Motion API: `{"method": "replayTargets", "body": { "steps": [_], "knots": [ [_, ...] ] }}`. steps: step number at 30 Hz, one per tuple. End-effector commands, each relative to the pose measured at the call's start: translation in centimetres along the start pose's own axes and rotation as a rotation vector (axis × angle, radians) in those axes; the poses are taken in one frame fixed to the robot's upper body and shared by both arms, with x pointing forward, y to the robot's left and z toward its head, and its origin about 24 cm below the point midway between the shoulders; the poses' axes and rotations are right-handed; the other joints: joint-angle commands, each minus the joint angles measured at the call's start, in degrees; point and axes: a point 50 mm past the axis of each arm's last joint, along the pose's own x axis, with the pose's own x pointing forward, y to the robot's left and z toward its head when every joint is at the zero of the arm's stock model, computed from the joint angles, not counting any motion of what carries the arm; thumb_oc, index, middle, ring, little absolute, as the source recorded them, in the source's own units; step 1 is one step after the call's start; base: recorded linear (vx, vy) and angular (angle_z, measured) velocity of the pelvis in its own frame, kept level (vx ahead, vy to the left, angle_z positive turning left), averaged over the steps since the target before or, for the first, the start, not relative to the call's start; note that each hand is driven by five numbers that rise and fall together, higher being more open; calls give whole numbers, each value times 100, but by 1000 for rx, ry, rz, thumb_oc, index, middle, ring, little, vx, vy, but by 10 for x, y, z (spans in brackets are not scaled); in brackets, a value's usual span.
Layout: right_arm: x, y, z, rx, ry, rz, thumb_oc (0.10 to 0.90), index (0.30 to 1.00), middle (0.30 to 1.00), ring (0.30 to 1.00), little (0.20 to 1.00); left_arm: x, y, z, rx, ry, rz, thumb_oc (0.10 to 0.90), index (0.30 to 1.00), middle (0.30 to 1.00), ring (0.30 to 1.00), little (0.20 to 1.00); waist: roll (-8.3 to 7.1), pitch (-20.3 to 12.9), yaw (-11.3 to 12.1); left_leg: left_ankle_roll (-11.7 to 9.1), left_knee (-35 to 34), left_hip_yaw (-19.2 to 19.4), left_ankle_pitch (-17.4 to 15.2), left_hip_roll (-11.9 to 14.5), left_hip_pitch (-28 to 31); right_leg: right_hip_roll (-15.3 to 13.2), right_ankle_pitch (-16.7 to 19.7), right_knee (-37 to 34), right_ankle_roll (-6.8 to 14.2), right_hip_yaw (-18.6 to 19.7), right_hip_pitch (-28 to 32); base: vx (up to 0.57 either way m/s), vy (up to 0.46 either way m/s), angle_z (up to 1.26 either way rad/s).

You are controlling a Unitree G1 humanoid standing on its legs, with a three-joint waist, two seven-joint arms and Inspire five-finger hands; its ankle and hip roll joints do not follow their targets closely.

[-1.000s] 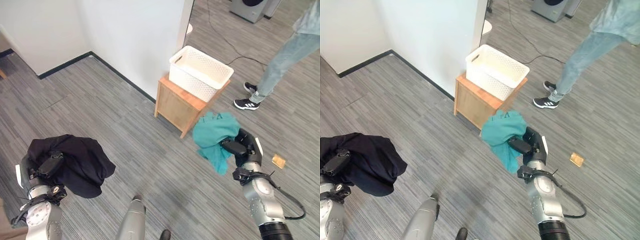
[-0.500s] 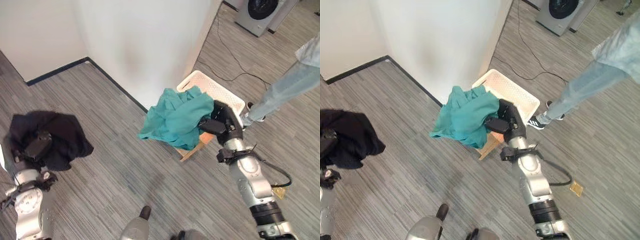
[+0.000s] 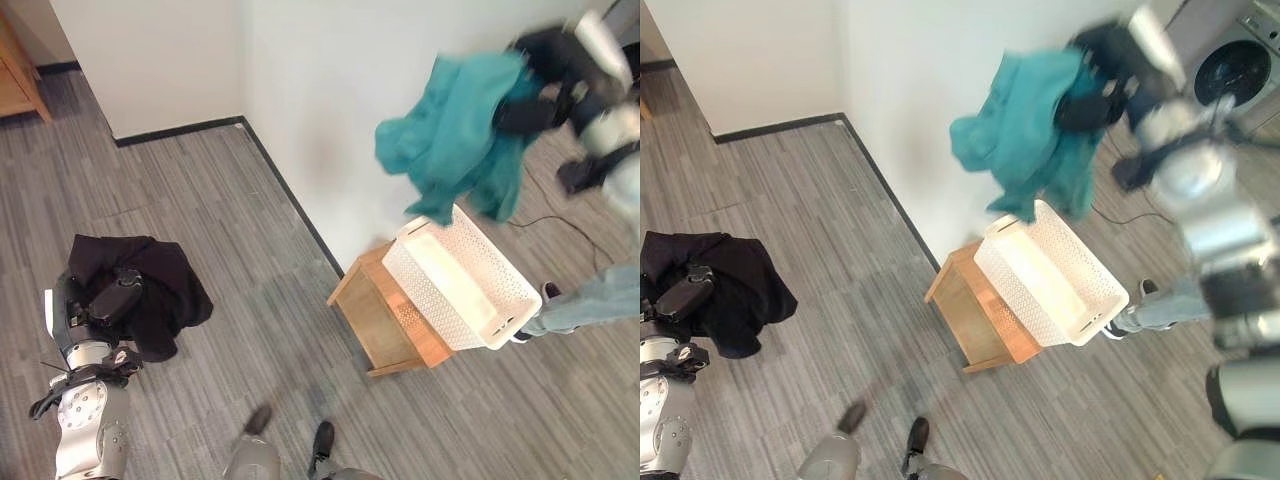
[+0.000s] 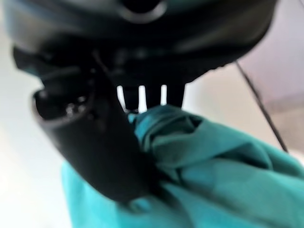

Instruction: Pick up bed clothes into laundry basket.

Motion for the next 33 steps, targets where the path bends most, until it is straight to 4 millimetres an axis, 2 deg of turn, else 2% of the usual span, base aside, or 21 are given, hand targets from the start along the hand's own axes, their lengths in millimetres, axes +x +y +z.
{"method": "replayTargets", "body": {
  "steps": [1, 3, 4, 5, 12, 16, 18, 21, 22, 28, 33],
  "knots": [
    [13, -57, 30, -170, -53, -204, 400, 300, 300, 300, 300, 8, 6, 54, 47, -249, -58, 400, 300, 300, 300, 300, 86, -998, 9, 188, -378, 17, -554, -172, 565, -294, -691, 73, 480, -316, -51, 33, -16, 33],
    [15, -68, 16, -240, 48, -244, 400, 300, 300, 300, 300, 6, 7, 48, 49, -219, -59, 400, 300, 300, 300, 300, 150, -971, 37, 175, -387, -28, -522, -183, 508, -281, -711, 74, 466, -355, -75, 39, -10, 19],
    [16, -68, 17, -242, 47, -244, 400, 300, 300, 300, 300, 6, 7, 48, 48, -219, -59, 400, 300, 300, 300, 300, 161, -971, 33, 175, -387, -30, -521, -184, 505, -282, -711, 74, 465, -357, -76, 27, -9, 7],
    [13, -75, 6, -272, 108, -263, 400, 300, 300, 300, 300, 6, 7, 45, 54, -201, -64, 400, 300, 300, 300, 300, 191, -947, 36, 169, -392, -45, -505, -193, 479, -280, -716, 65, 462, -366, -93, 8, -3, 11],
    [5, -83, -23, -374, 268, -279, 400, 300, 300, 300, 300, 6, -1, 42, 78, -175, -121, 400, 300, 300, 300, 300, 431, -873, 2, 179, -416, -70, -432, -262, 322, -311, -729, 59, 464, -380, -181, 4, 3, 6],
    [-4, -91, -39, -414, 350, -294, 400, 300, 300, 300, 300, 9, -3, 44, 69, -181, -129, 400, 300, 300, 300, 300, 577, -815, -52, 188, -427, -40, -397, -297, 229, -344, -722, 62, 464, -348, -267, -2, 4, -1],
    [-14, -102, -53, -440, 425, -310, 400, 300, 300, 300, 300, 9, -4, 42, 76, -172, -135, 400, 300, 300, 300, 300, 666, -780, -99, 200, -435, -22, -384, -321, 187, -358, -716, 57, 470, -317, -310, -8, 16, -6],
    [-21, -107, -61, -447, 461, -320, 400, 300, 300, 300, 300, 8, -5, 40, 79, -162, -139, 400, 300, 300, 300, 300, 721, -762, -148, 214, -438, 6, -378, -322, 164, -361, -711, 57, 468, -269, -353, -7, 15, -6],
    [-27, -109, -69, -423, 491, -328, 400, 300, 300, 300, 300, 9, -6, 39, 77, -158, -141, 400, 300, 300, 300, 300, 773, -735, -208, 228, -438, 28, -380, -325, 154, -359, -718, 51, 466, -214, -371, -7, 12, -12],
    [-34, -108, -78, -461, 516, -318, 400, 300, 300, 300, 300, 10, -10, 42, 81, -168, -160, 400, 300, 300, 300, 300, 822, -674, -265, 267, -437, 117, -390, -314, 101, -361, -698, 45, 459, -70, -472, -5, -1, -19],
    [-31, -104, -76, -465, 499, -320, 400, 300, 300, 300, 300, 13, -13, 43, 88, -170, -179, 400, 300, 300, 300, 300, 969, -529, -293, 286, -432, 161, -351, -324, -4, -390, -697, 66, 444, -4, -595, -6, -4, -11]
  ]
}}
